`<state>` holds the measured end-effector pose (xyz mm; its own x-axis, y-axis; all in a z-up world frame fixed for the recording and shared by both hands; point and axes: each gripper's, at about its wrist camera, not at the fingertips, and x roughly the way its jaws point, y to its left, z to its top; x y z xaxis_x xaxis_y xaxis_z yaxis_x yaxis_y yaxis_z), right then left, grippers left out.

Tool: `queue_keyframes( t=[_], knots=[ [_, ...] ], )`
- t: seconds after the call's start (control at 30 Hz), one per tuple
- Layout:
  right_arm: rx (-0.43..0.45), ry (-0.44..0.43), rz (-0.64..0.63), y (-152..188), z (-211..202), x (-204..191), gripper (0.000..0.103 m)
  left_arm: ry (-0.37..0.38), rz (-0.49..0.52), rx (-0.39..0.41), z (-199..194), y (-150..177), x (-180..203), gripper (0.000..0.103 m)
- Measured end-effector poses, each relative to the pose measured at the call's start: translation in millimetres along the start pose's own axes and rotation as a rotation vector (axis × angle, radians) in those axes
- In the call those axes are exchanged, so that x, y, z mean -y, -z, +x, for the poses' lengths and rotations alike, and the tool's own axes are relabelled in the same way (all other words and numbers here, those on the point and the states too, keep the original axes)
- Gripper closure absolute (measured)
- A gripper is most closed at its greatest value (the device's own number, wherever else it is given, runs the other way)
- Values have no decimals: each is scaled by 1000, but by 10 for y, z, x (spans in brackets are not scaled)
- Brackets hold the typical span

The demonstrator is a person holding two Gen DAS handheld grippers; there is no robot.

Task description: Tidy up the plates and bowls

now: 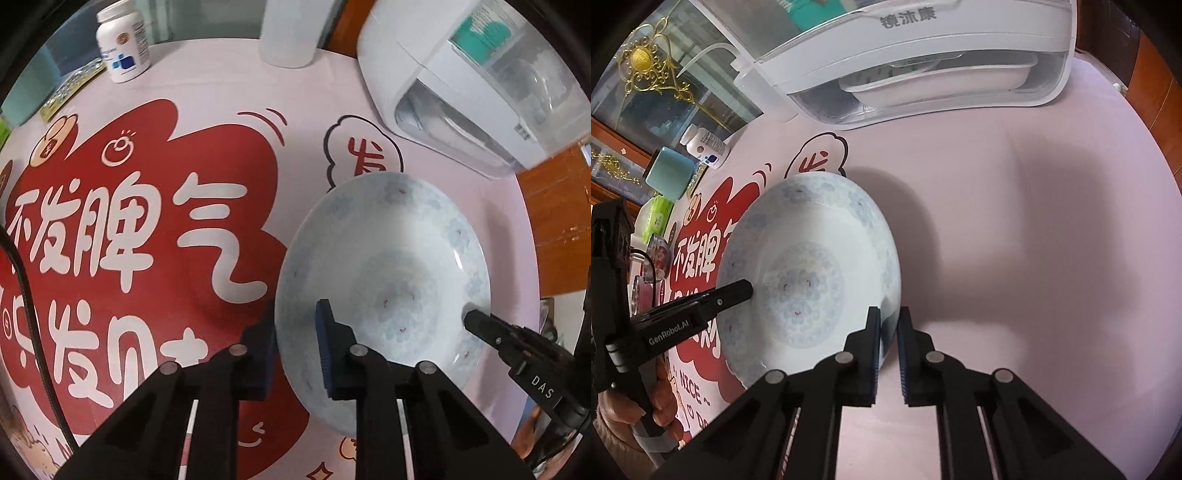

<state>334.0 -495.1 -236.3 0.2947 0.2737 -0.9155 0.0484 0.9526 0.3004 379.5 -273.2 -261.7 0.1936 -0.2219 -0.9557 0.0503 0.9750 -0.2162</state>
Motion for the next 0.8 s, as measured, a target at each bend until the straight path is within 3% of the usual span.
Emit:
queue_keyframes(
  t=[0.27,0.63,0.8],
  knots=[
    [8,15,-27,104,-85,-24,95,20,13,-15,-71,135,-62,91],
    [6,12,-73,448,-219,-63,95,81,54,-59,-155,587,-146,91],
    [2,-5,-56,538,-204,-14,95,186,27,-76,-202,678,-268,91]
  ],
)
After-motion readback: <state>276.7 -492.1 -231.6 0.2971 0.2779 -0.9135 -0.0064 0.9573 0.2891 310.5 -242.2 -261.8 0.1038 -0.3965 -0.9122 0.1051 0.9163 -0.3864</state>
